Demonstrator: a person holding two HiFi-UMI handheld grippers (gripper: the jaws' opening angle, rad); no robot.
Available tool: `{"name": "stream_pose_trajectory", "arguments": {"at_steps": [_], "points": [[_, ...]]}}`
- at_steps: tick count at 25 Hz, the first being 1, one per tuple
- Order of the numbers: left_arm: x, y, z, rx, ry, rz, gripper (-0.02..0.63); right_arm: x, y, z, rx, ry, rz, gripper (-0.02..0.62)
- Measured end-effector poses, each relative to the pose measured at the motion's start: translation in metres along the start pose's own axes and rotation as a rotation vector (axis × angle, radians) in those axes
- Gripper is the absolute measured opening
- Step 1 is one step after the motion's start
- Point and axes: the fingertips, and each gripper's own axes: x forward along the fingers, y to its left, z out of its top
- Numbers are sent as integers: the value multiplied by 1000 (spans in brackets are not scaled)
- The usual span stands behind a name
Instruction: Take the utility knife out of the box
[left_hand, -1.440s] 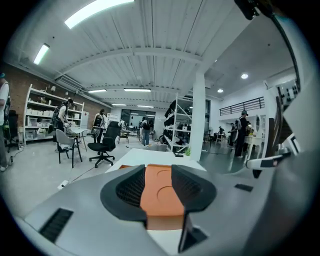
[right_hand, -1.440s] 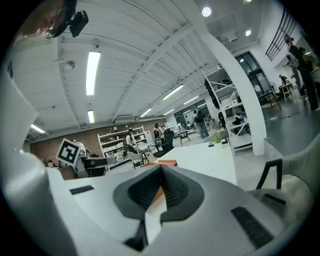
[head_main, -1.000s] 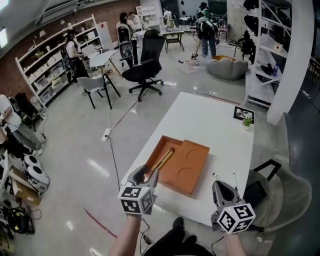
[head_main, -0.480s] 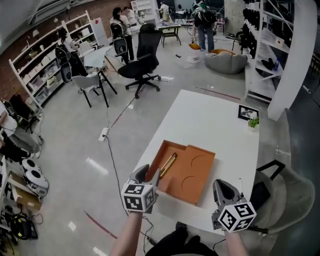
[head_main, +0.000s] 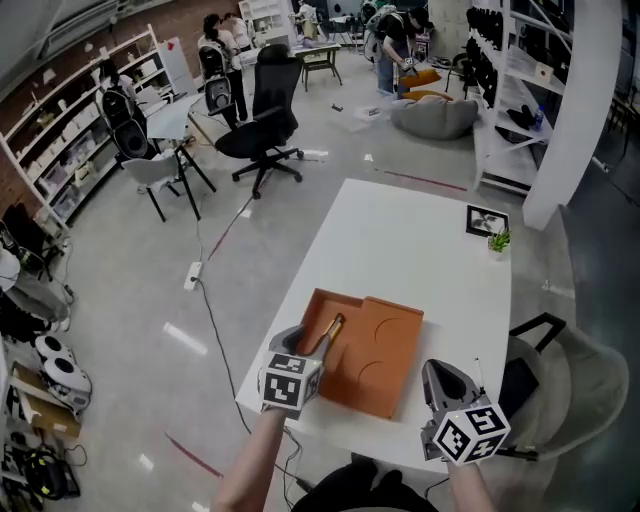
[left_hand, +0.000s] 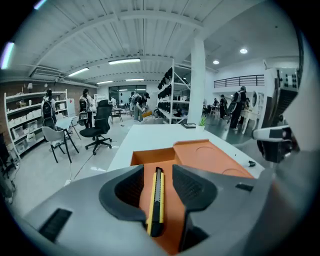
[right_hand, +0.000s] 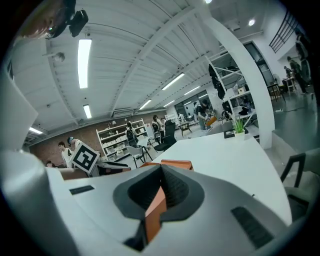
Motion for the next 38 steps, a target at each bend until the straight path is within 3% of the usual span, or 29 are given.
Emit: {"name": "stream_pose_trajectory", "arguments": {"at_steps": [7, 18, 23, 38], "points": [[33, -4, -14, 72, 143, -35, 156, 1, -14, 2, 13, -4, -48, 0], [65, -11, -25, 129, 256, -63, 175, 0, -34, -3, 26, 9, -97, 0], [74, -11, -32, 146, 328, -41, 175, -2, -41, -2, 37, 8, -113, 0], [92, -7, -45, 74, 434, -11, 175, -1, -59, -4, 75, 12, -132, 0]]}}
